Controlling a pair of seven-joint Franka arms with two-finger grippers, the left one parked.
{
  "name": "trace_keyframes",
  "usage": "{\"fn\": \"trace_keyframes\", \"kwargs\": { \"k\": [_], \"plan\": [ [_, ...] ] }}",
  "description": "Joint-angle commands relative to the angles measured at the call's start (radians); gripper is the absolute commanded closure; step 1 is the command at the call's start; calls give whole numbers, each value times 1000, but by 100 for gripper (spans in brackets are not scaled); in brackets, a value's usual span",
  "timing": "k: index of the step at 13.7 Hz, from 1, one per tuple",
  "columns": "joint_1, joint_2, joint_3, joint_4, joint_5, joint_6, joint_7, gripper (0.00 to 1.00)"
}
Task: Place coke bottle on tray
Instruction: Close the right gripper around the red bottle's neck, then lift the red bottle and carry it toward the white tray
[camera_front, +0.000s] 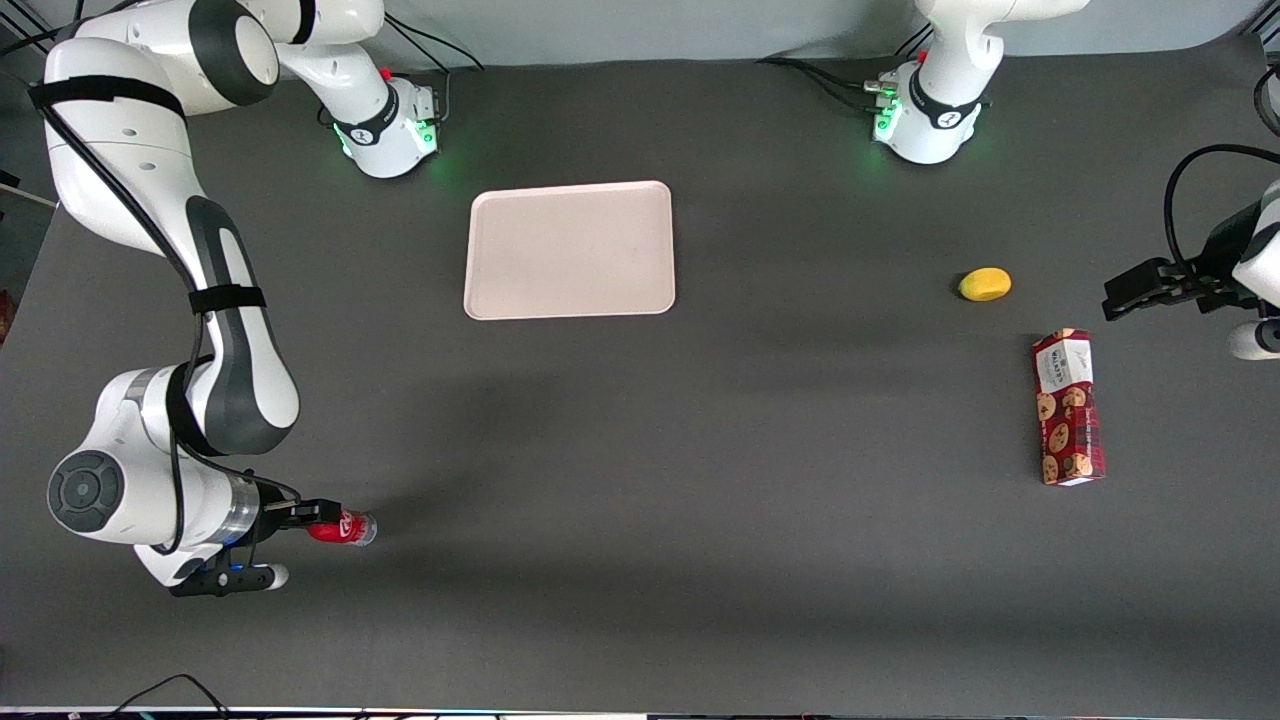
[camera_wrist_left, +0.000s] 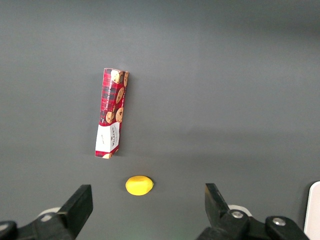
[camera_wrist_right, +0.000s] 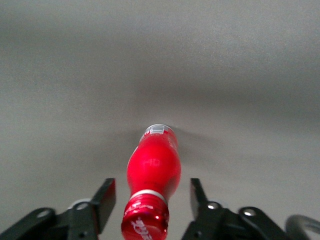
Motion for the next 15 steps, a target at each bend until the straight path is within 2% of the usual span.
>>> {"fn": "trace_keyframes", "kwargs": {
  "k": [1,4,5,9,15],
  "plan": [
    [2,-20,2,-25,-14,19,0,62],
    [2,-29,4,-23,-11,14,2,94],
    [2,-40,4,-24,-10,8,3,100],
    [2,-141,20,-24,-13,-105,-4,100],
    [2,-403,44,-24,-16,-425,-1,100]
  ]
}}
